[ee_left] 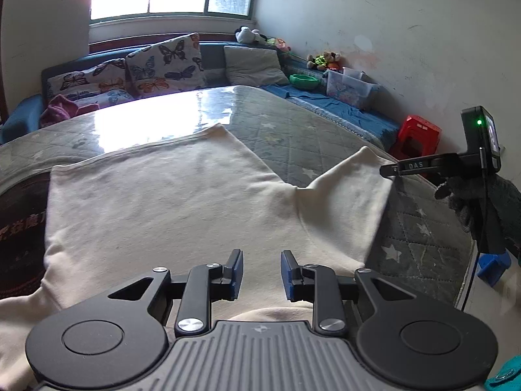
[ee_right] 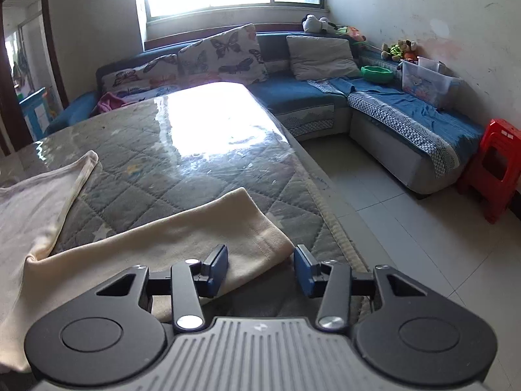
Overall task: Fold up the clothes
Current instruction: 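Grasp the other sleeve cuff with the right gripper and lift it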
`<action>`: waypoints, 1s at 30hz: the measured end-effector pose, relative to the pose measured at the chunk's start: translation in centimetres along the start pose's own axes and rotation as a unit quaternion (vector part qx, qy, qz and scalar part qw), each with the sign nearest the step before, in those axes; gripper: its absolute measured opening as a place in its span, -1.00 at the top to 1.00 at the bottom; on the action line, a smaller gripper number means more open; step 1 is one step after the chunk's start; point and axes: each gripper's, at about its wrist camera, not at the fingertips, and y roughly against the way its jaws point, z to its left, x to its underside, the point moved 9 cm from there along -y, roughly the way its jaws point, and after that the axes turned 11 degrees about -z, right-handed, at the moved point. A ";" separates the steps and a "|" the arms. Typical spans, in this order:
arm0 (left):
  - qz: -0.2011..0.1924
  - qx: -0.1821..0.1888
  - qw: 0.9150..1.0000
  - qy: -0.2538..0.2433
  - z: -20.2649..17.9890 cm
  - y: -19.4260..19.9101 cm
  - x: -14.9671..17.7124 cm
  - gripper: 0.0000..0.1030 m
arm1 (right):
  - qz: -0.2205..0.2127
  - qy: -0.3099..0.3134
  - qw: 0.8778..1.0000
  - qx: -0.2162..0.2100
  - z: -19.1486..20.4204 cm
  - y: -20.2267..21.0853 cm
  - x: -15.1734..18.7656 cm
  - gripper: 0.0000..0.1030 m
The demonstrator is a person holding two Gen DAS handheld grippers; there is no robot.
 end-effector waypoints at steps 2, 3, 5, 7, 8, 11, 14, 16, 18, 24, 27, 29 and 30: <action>0.004 0.004 1.000 -0.004 -0.5 -0.6 0.1 0.46 | -0.005 -0.004 1.000 -0.003 -0.1 0.1 0.1 0.38; 0.007 0.005 1.000 -0.005 -0.7 -0.9 0.3 0.46 | -0.008 -0.005 1.000 -0.006 -0.1 0.2 0.1 0.53; 0.012 0.006 1.000 -0.008 -1.1 -1.4 0.5 0.46 | -0.014 -0.011 1.000 -0.006 -0.1 0.2 0.0 0.86; 0.017 0.007 1.000 -0.012 -1.4 -1.9 0.7 0.46 | -0.020 -0.014 1.000 -0.005 -0.2 0.3 -0.1 0.86; 0.019 0.009 1.000 -0.013 -1.6 -2.0 0.8 0.46 | -0.027 -0.014 1.000 -0.005 -0.2 0.6 -0.4 0.87; 0.023 0.017 0.999 -0.017 -2.1 -2.5 1.2 0.46 | -0.051 -0.012 0.999 -0.010 0.0 1.8 -1.6 0.87; 0.017 0.019 0.999 -0.032 -2.8 -2.8 1.3 0.39 | -0.057 -0.011 0.998 -0.013 -0.1 2.2 -1.9 0.87; 0.014 0.019 0.999 -0.042 -3.2 -2.8 1.3 0.38 | -0.046 -0.013 0.999 -0.011 -0.3 1.8 -1.6 0.87; 0.010 0.025 0.999 -0.039 -3.3 -2.5 1.2 0.38 | -0.047 -0.016 0.999 -0.015 -0.1 2.0 -1.8 0.87; -0.014 0.012 1.000 -0.021 -1.7 -0.7 0.1 0.34 | -0.098 0.011 0.993 -0.061 3.2 5.7 -6.6 0.87; -0.029 -0.005 1.000 -0.003 -0.1 0.9 -0.1 0.31 | -0.123 0.038 0.987 -0.100 6.3 8.0 -9.0 0.87; -0.036 -0.020 0.999 0.012 1.4 1.9 0.0 0.31 | -0.132 0.052 0.981 -0.130 8.7 9.3 -10.0 0.87; -0.038 -0.028 0.999 0.019 2.2 2.5 0.1 0.31 | -0.136 0.060 0.978 -0.144 10.0 9.7 -10.4 0.87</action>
